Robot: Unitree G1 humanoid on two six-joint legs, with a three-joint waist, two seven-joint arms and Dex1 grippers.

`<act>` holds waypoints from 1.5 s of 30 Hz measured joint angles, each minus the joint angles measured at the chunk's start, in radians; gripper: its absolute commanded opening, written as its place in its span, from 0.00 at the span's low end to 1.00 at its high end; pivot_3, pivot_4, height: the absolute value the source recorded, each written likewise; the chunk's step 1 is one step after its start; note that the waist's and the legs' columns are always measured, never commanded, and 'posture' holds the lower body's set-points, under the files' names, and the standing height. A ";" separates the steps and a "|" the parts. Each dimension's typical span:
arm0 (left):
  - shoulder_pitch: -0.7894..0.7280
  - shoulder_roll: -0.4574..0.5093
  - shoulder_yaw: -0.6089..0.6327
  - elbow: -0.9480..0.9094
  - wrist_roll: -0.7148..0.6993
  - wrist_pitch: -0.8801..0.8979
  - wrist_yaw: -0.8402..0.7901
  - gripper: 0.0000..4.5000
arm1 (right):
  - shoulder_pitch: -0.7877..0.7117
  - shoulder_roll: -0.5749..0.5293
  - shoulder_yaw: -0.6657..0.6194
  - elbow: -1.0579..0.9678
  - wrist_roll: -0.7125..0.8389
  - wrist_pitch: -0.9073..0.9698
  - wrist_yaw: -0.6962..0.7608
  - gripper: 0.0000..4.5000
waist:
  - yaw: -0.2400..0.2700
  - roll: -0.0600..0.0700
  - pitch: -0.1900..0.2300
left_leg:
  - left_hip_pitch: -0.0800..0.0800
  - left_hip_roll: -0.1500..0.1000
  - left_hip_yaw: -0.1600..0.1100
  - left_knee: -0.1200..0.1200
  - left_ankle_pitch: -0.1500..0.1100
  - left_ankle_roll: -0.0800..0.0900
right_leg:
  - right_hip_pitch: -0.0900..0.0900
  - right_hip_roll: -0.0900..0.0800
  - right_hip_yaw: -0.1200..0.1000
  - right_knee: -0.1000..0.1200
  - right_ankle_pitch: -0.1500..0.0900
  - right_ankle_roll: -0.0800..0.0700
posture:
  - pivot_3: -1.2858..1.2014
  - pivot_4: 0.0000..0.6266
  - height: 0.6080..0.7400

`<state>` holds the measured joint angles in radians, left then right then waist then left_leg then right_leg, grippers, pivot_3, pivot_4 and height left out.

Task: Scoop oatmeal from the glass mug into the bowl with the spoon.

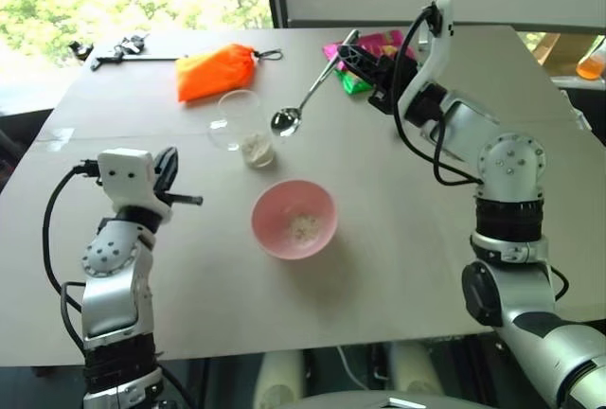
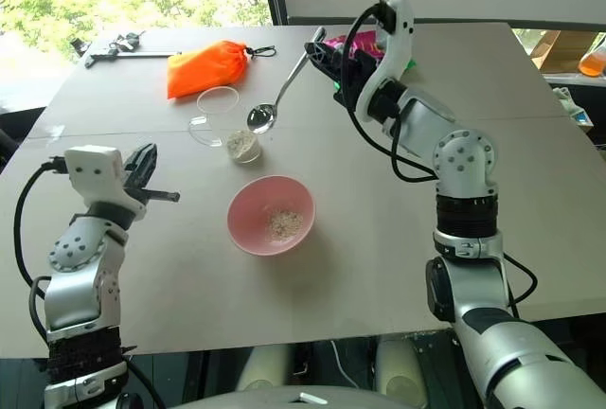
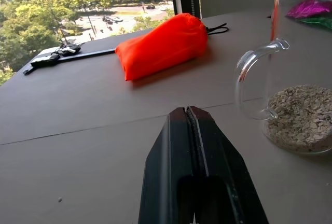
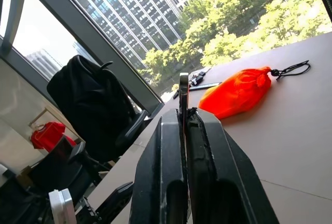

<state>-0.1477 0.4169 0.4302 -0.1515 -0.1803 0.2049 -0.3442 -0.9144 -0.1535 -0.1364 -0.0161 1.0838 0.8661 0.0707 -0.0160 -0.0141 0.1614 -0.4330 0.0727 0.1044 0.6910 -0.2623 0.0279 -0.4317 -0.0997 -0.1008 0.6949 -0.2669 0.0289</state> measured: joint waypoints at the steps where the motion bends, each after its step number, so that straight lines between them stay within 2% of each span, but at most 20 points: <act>1: -0.009 0.011 0.000 0.016 -0.002 -0.010 -0.001 0.33 | 0.000 0.000 -0.001 -0.001 -0.003 0.000 0.000 0.00 | 0.001 0.000 0.000 | 0.000 0.000 0.000 0.000 0.000 0.000 | 0.000 0.000 0.000 0.000 0.000 0.000 | 0.52 0.24 0.66; 3: -0.023 0.020 0.000 0.040 -0.014 -0.019 -0.010 0.54 | 0.000 0.000 -0.005 -0.004 -0.004 0.000 -0.001 0.00 | 0.001 0.000 0.000 | 0.000 0.000 0.000 0.000 0.000 0.000 | 0.000 0.000 0.000 0.000 0.000 0.000 | 0.52 0.24 0.66; 10: -0.084 0.040 -0.053 0.159 -0.019 -0.044 -0.051 0.54 | 0.000 0.000 -0.018 -0.006 -0.007 0.002 -0.002 0.00 | 0.002 0.000 0.000 | 0.000 0.000 0.001 0.000 0.000 0.000 | 0.000 0.000 0.000 0.000 0.000 0.000 | 0.52 0.24 0.66; 27: -0.346 0.052 -0.190 0.543 0.028 -0.195 -0.076 0.54 | 0.000 0.004 -0.030 -0.012 -0.023 0.005 -0.006 0.00 | 0.001 0.000 0.000 | 0.000 -0.001 0.001 0.000 0.000 0.000 | 0.000 0.000 0.000 0.000 0.000 0.000 | 0.52 0.24 0.66; 32: -0.404 0.050 -0.200 0.637 0.024 -0.235 -0.076 0.05 | 0.001 0.007 -0.031 -0.023 -0.023 0.006 -0.013 0.00 | 0.001 0.000 0.000 | 0.000 -0.001 0.002 0.000 0.000 0.000 | 0.000 0.000 0.000 0.000 0.000 0.000 | 0.52 0.24 0.66; 33: -0.419 0.046 -0.197 0.634 0.011 -0.253 -0.080 0.02 | 0.002 0.006 -0.033 -0.023 -0.023 0.006 -0.013 0.00 | 0.001 -0.001 0.000 | 0.000 -0.001 0.001 0.000 0.000 0.000 | 0.000 0.000 0.000 0.000 0.000 0.000 | 0.52 0.24 0.66; 42: -0.447 0.054 -0.207 0.664 0.023 -0.280 -0.085 0.02 | -0.002 0.015 -0.039 -0.026 -0.041 0.003 -0.012 0.00 | -0.001 -0.001 0.000 | 0.001 -0.001 0.002 0.000 0.000 -0.001 | 0.000 0.000 0.001 0.000 0.000 0.000 | 0.52 0.24 0.66; 45: -0.443 0.050 -0.206 0.661 0.020 -0.280 -0.084 0.02 | -0.044 0.015 -0.033 -0.011 -0.084 -0.020 0.000 0.00 | -0.001 -0.001 0.000 | 0.001 -0.001 0.002 0.000 0.000 -0.001 | 0.000 0.000 0.001 0.001 0.000 0.000 | 0.52 0.24 0.66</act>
<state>-0.5908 0.4672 0.2243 0.5099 -0.1598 -0.0752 -0.4286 -0.9585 -0.1385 -0.1696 -0.0269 0.9996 0.8457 0.0711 -0.0174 -0.0150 0.1610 -0.4317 0.0718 0.1067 0.6910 -0.2619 0.0273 -0.4317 -0.0995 -0.0996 0.6954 -0.2669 0.0290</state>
